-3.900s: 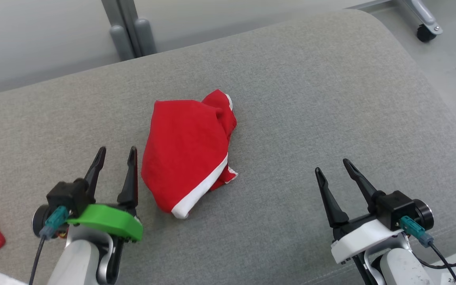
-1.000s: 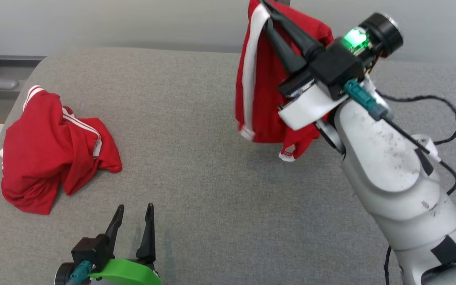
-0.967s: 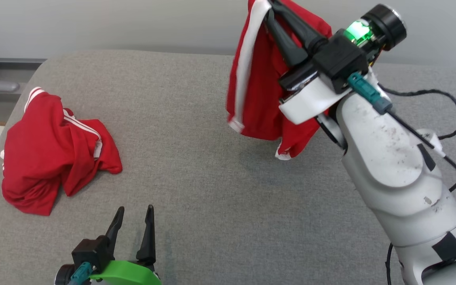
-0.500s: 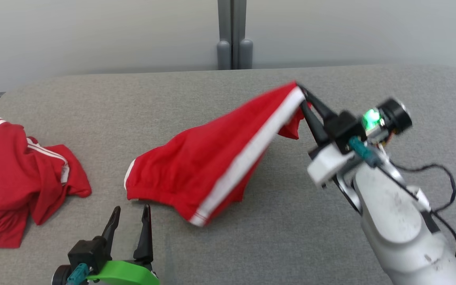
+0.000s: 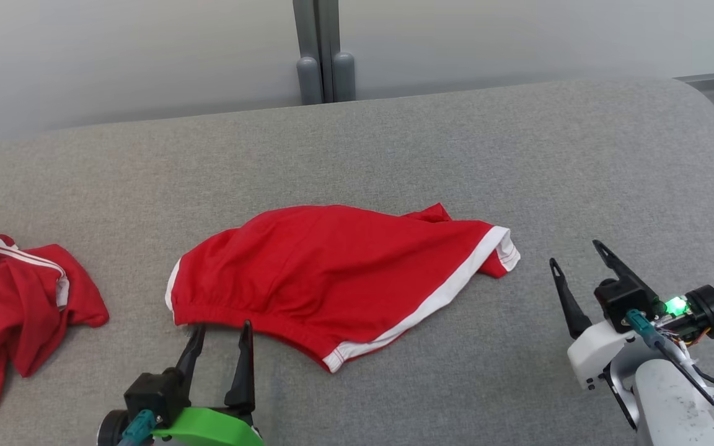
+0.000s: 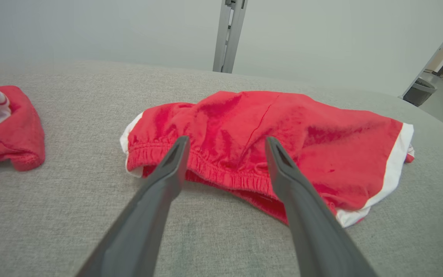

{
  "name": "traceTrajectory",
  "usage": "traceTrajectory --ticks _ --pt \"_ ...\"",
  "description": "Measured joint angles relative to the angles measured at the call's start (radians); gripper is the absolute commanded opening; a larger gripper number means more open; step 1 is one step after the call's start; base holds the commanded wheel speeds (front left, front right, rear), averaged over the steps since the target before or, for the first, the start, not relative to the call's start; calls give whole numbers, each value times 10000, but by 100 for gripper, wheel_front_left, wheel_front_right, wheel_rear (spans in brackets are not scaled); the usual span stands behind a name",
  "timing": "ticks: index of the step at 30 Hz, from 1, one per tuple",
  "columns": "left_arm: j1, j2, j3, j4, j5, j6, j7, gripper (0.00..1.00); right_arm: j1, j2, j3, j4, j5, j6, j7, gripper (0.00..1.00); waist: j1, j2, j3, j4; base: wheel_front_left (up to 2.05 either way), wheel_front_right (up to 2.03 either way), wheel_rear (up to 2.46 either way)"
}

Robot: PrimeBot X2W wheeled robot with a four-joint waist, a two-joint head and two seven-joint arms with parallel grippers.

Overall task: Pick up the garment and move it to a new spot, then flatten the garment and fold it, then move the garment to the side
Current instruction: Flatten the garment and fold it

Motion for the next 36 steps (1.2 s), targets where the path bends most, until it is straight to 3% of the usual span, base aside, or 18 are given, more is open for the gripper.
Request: traceTrajectory --ticks 7,15,24,25,26,28,36 --pt "-23 61 -1254 161 -564 0 0 100 216 334 -357 -1158 86 0 0 100 0 0 68 -203 0 0 0" --pt "-514 621 -3210 849 -1898 0 0 100 109 483 -301 -1745 61 0 -6 100 0 0 694 -557 0 0 0" --pt "-678 857 -3768 1089 -2518 0 0 100 80 491 -299 -1825 201 0 -6 100 0 0 911 -759 0 0 0" --pt "-685 867 -3816 1034 -2568 0 0 80 80 493 -290 -1837 205 0 -8 100 0 0 931 -749 0 0 0" --pt "-692 871 -3852 1022 -2627 0 0 37 80 493 -286 -1837 228 0 -6 100 0 0 951 -738 0 0 0" --pt "-766 869 -3854 1028 -2773 0 0 0 78 493 -259 -1837 286 0 -6 100 0 0 982 -716 0 0 0" --pt "-978 855 -3442 903 -3051 -2 0 0 -2 499 -209 -1801 405 0 -8 100 0 0 958 -627 0 0 0"
